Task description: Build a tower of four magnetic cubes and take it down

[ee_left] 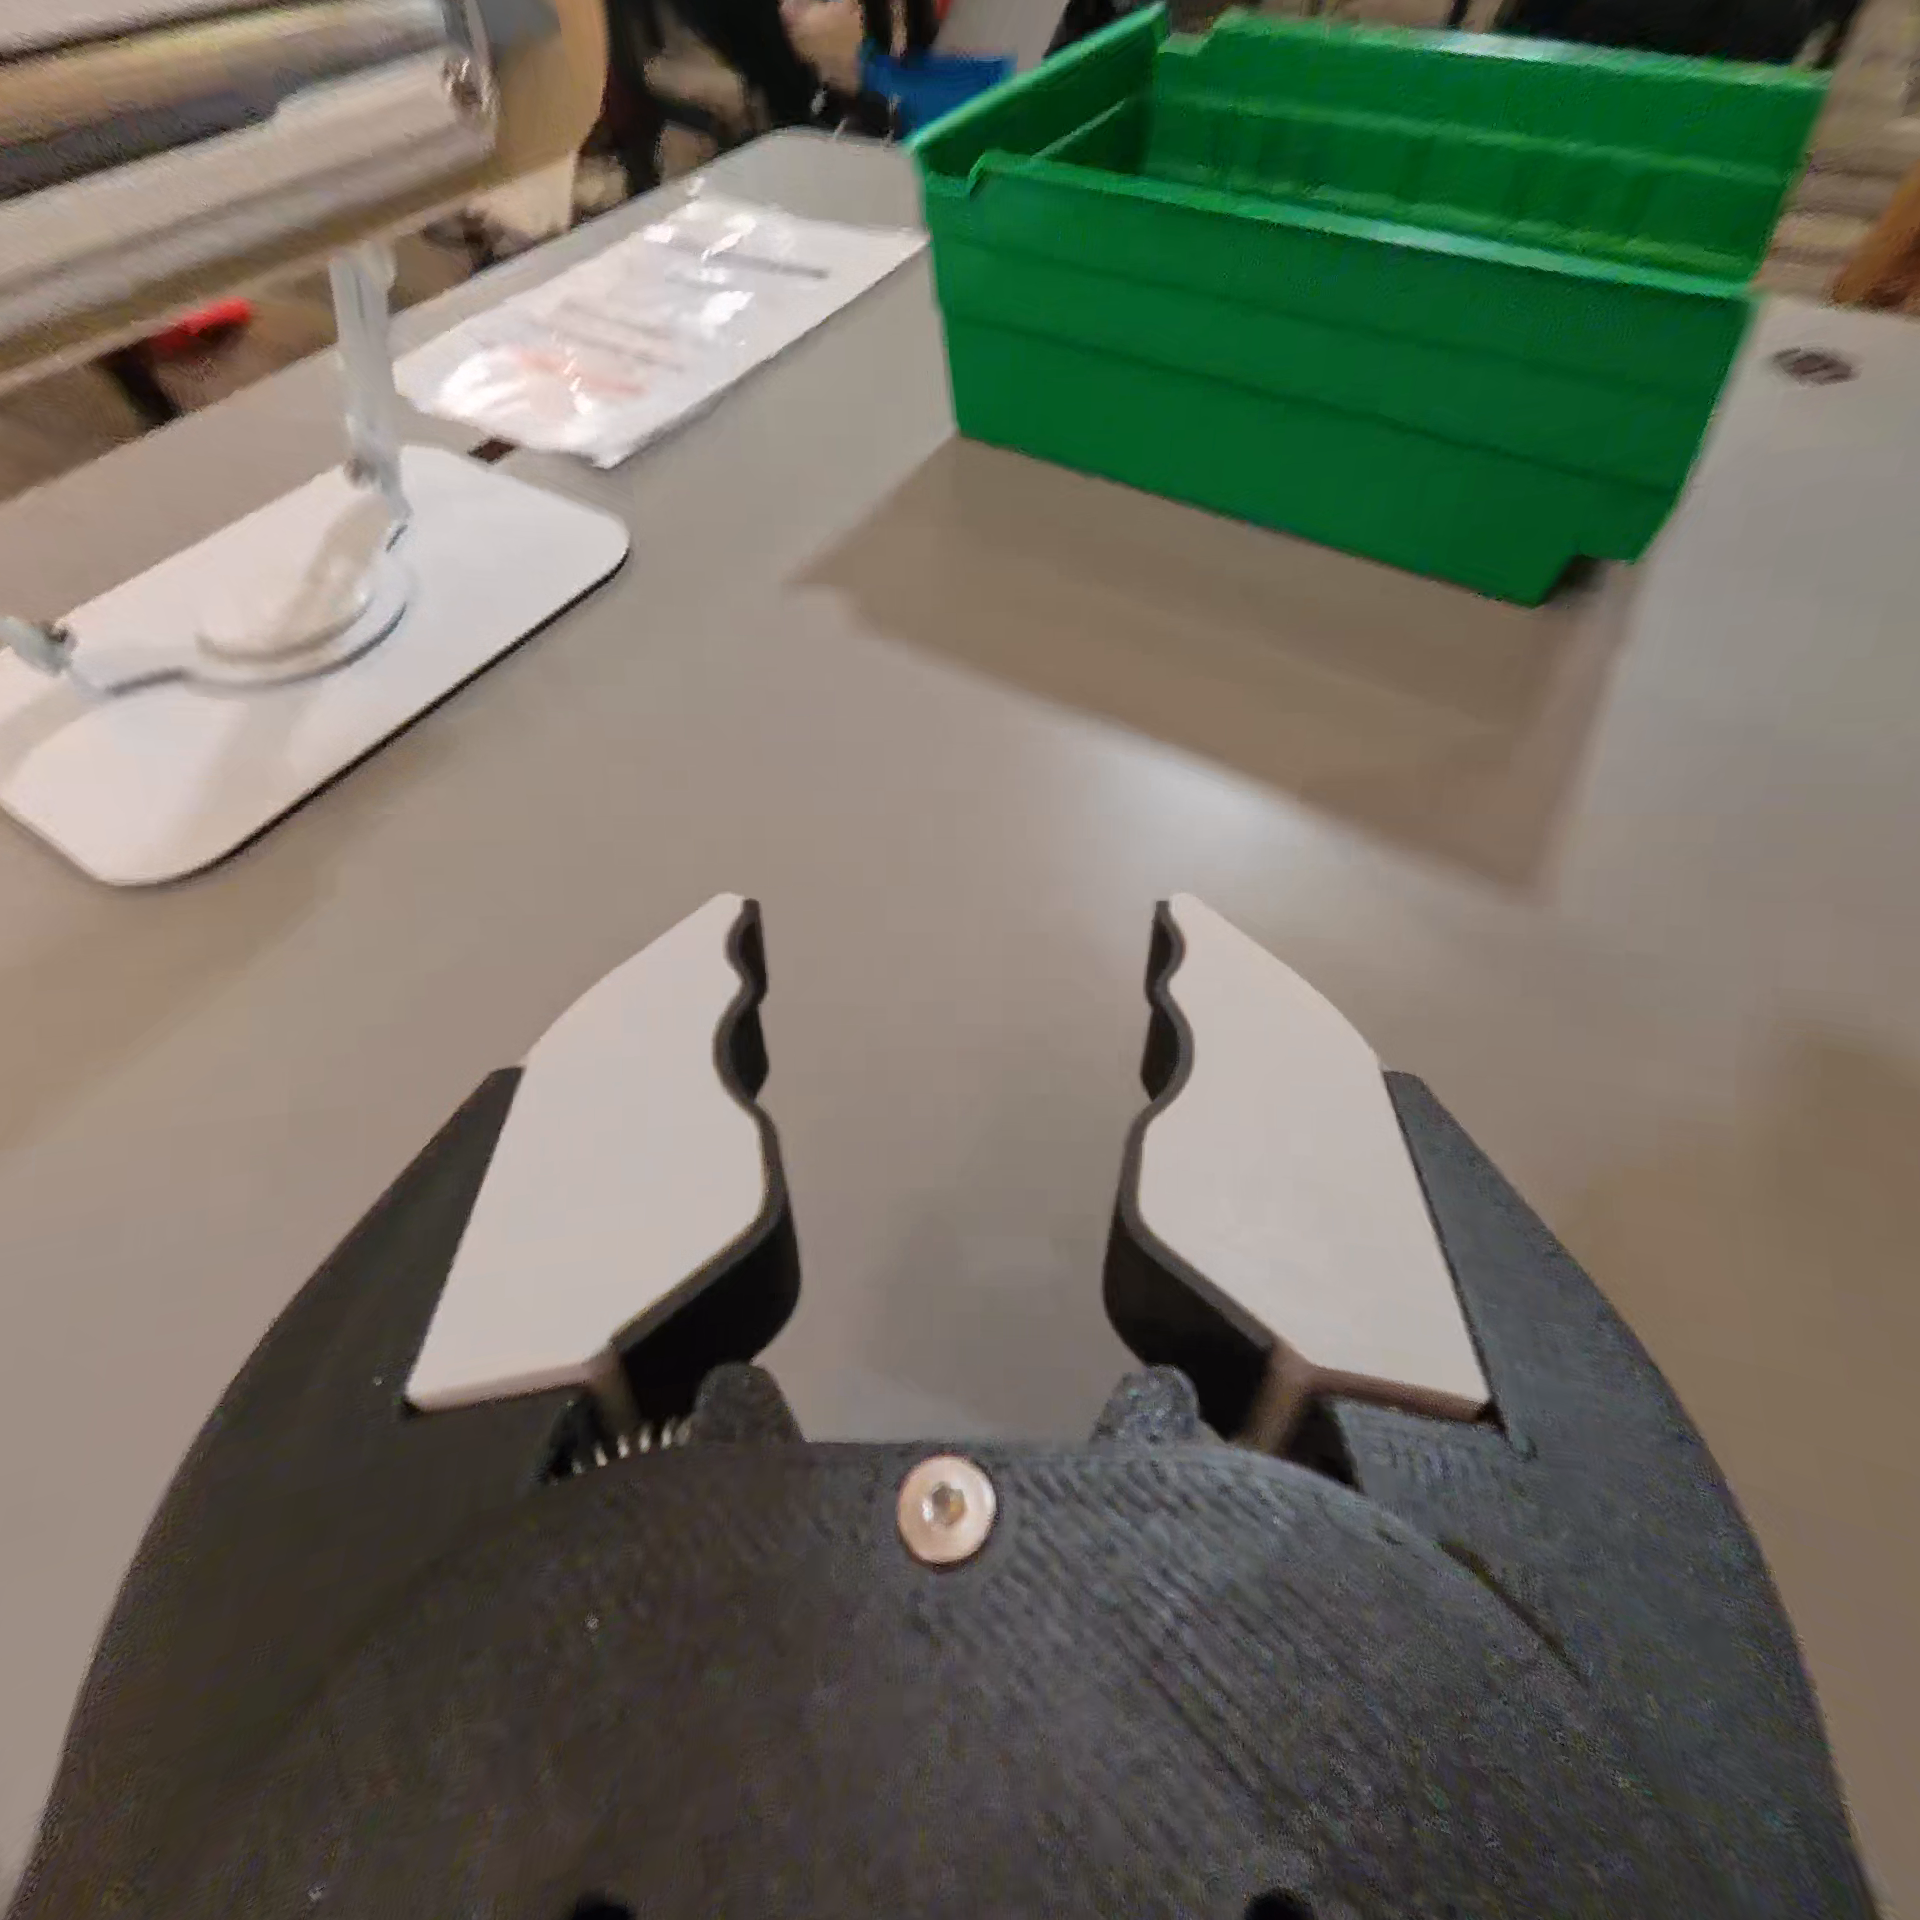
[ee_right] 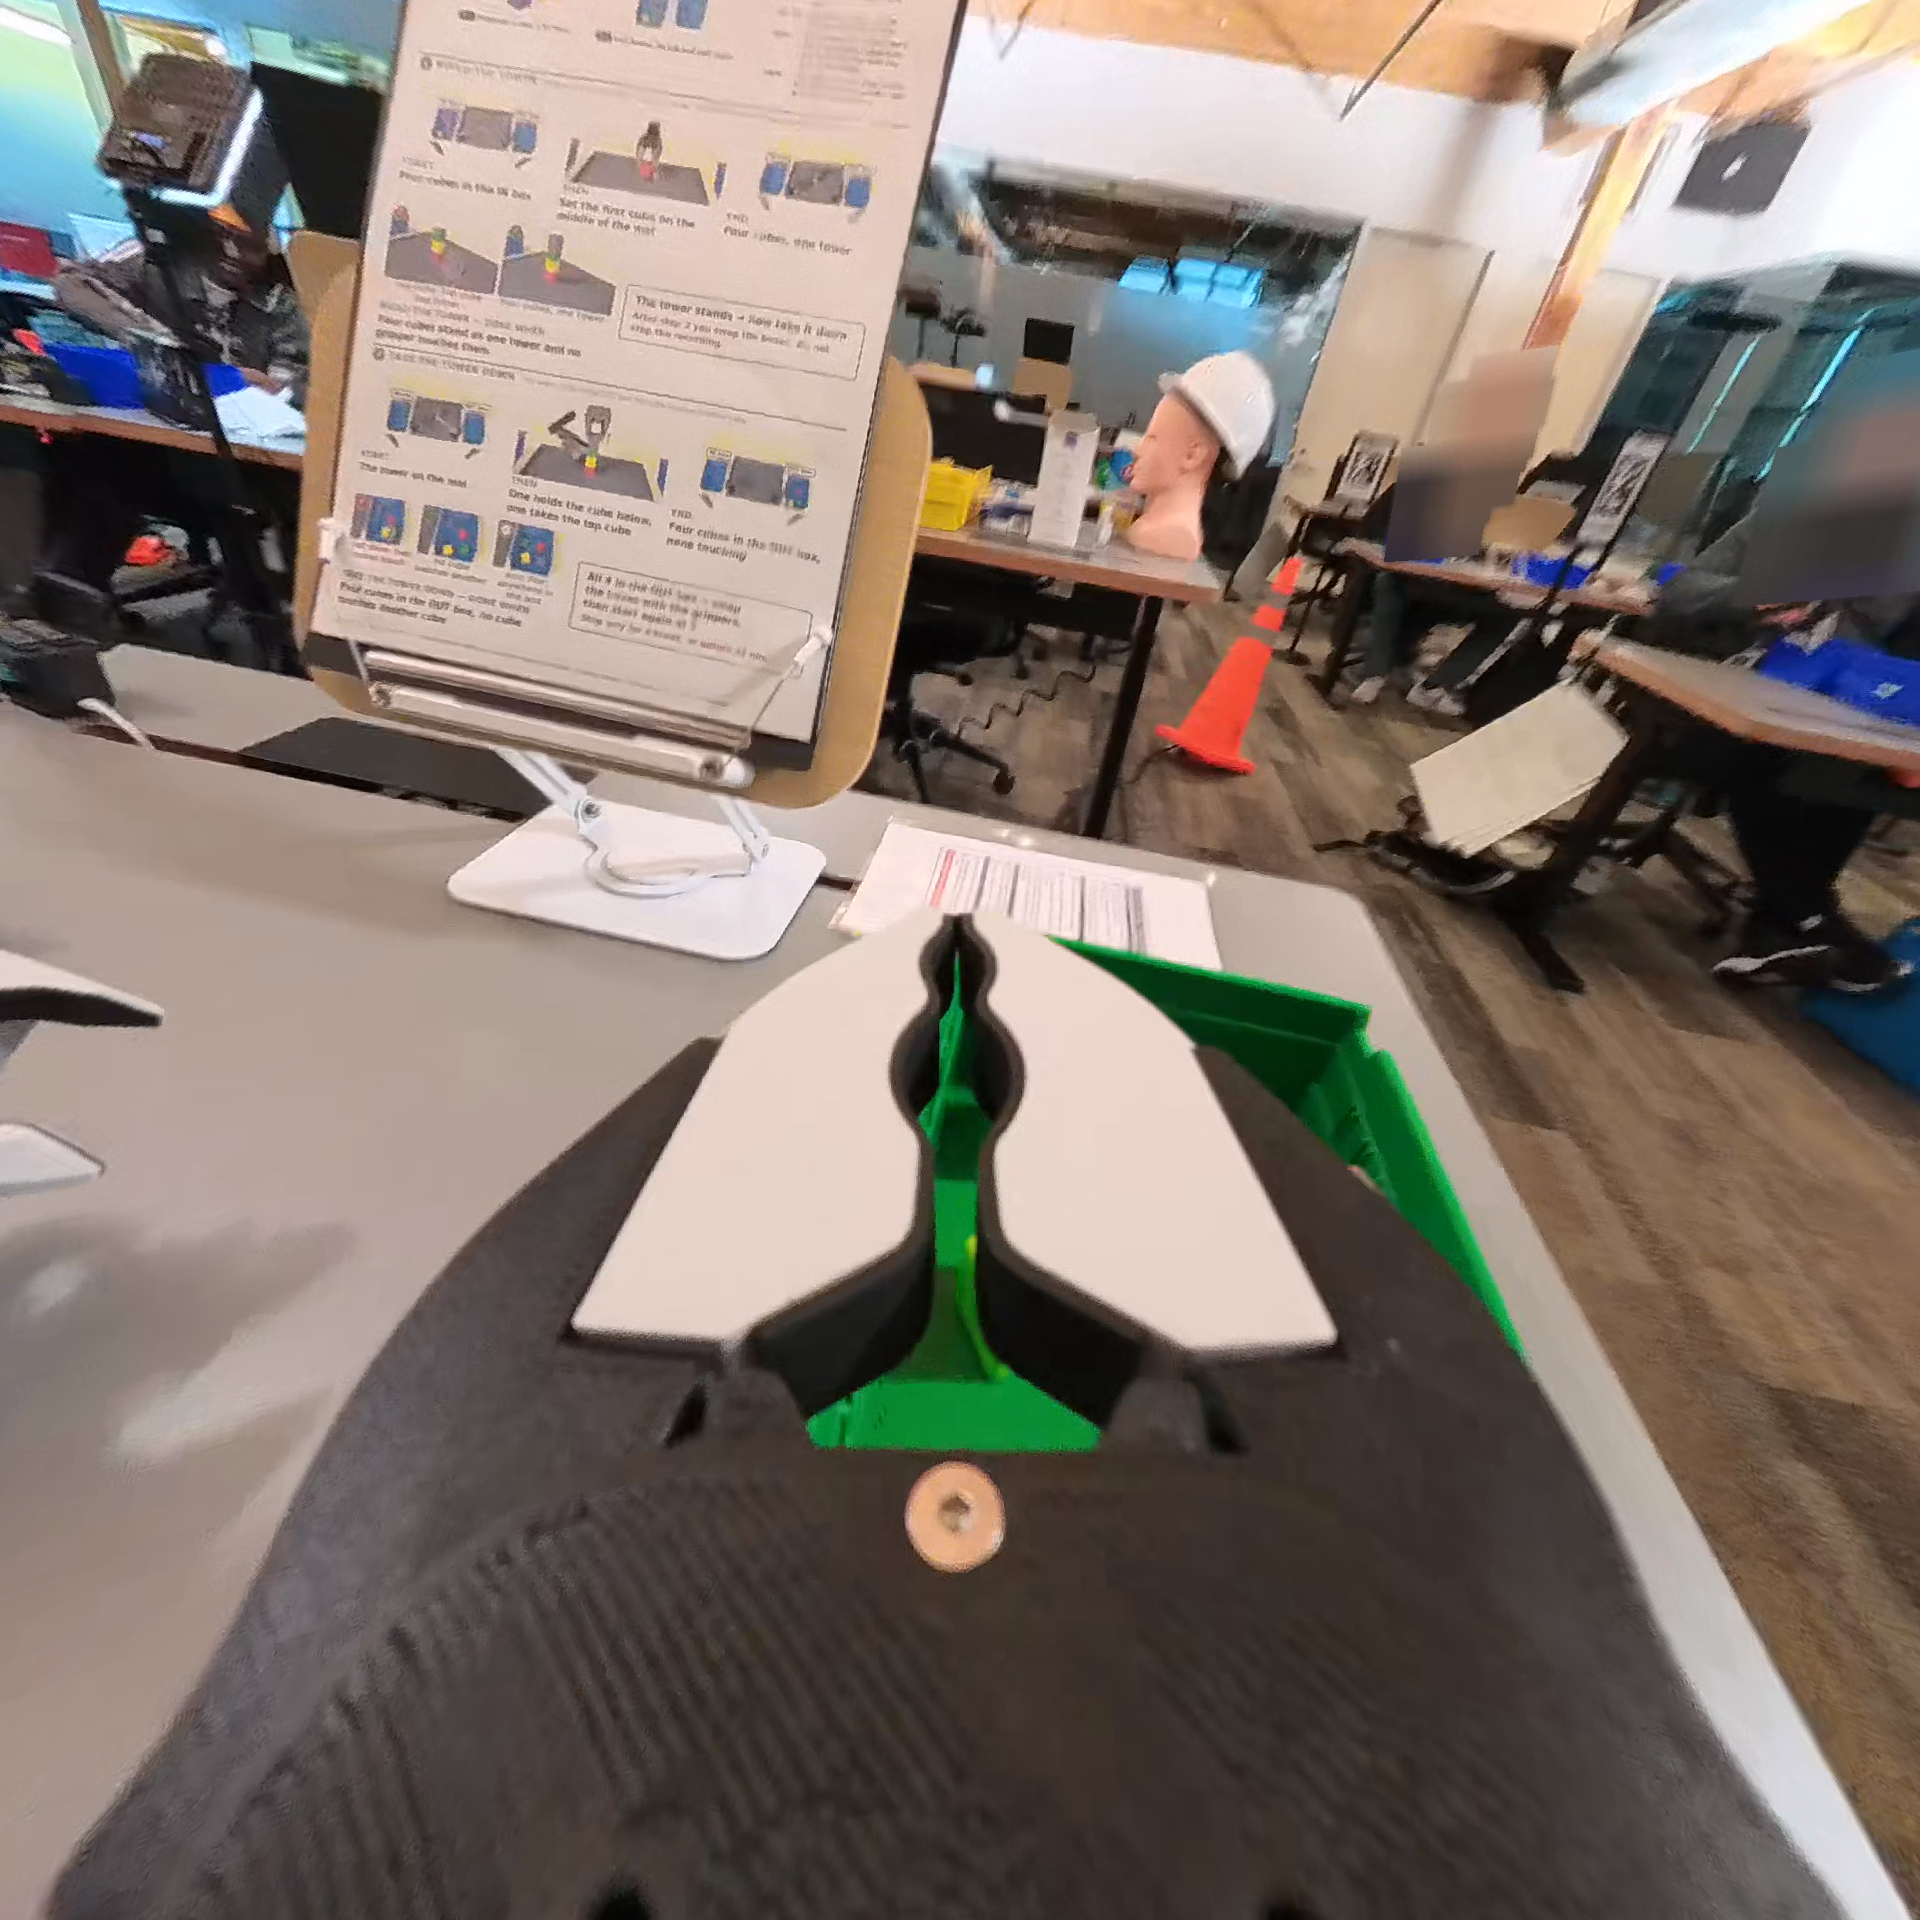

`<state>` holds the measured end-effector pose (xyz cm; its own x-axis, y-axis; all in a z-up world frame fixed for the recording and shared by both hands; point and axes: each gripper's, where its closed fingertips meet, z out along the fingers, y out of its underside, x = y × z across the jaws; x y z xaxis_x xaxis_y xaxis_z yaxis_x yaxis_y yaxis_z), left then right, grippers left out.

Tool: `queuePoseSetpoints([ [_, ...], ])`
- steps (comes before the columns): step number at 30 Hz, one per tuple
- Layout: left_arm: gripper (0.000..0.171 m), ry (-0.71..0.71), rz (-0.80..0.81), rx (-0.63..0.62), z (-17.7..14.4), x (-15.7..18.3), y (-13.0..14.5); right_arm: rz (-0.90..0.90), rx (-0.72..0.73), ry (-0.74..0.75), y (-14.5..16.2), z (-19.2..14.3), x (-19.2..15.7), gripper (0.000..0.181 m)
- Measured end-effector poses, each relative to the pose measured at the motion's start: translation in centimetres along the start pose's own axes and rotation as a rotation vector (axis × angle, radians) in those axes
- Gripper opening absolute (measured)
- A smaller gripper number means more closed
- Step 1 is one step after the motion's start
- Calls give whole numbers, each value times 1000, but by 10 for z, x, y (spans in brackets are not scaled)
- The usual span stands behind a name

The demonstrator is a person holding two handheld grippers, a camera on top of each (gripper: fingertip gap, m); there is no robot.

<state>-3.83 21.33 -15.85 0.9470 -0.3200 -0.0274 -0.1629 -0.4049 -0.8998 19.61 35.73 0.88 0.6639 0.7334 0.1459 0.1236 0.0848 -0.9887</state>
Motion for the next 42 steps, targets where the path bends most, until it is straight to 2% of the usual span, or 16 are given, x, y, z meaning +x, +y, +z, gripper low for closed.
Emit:
queuePoseSetpoints([
  [3, 65, -173, -3, -33, 6, -20, 5, -27, 113, 21, -14, -5, -12, 0],
  [7, 68, -330, 74, 32, -9, -33, -9, 48, 64, -103, -4, 2, -52, 0],
  [9, 77, -258, 67, 82, -17, -23, -15, 90, 53, -131, -1, 8, -67, 0],
  [10, 69, -261, 31, 111, -22, -24, -18, 92, 56, -127, 0, 12, -71, 0],
  [14, 69, -323, -63, 121, -44, -36, -12, -31, 34, -171, 6, 26, -100, 0],
  [16, 36, -321, -30, 116, -56, -33, -7, -53, 19, -235, 8, 34, -123, 0],
  [17, 27, -338, -11, 104, -62, -32, -5, -50, 9, -278, 10, 38, -137, 0],
  [19, 30, -404, 15, 86, -73, -32, -1, -27, 0, -357, 12, 44, -166, 0],
  [21, 52, -471, 17, 56, -82, -34, 6, 5, -5, -383, 17, 48, -188, 0],
  [22, 54, -491, 11, 40, -85, -34, 10, 23, -1, -376, 20, 49, -197, 0],
  [27, 41, -488, -44, 49, -97, -27, 21, 34, -42, -390, 49, 46, -239, 0],
  [31, 36, -465, -95, 104, -105, -16, 16, 75, -84, -356, 59, 37, -247, 0],
  [33, 25, -424, -146, 152, -106, -5, 12, 87, -161, -264, 69, 39, -238, 0],
  [35, 0, -395, -195, 192, -105, 3, 7, 119, -243, -225, 81, 39, -233, 0],
  [40, 0, -396, -182, 191, -104, 15, 1, 149, -246, -385, 87, 23, -243, 10],
  [42, 0, -362, -127, 217, -103, 22, -4, 144, -204, -407, 79, 19, -236, 25],
])
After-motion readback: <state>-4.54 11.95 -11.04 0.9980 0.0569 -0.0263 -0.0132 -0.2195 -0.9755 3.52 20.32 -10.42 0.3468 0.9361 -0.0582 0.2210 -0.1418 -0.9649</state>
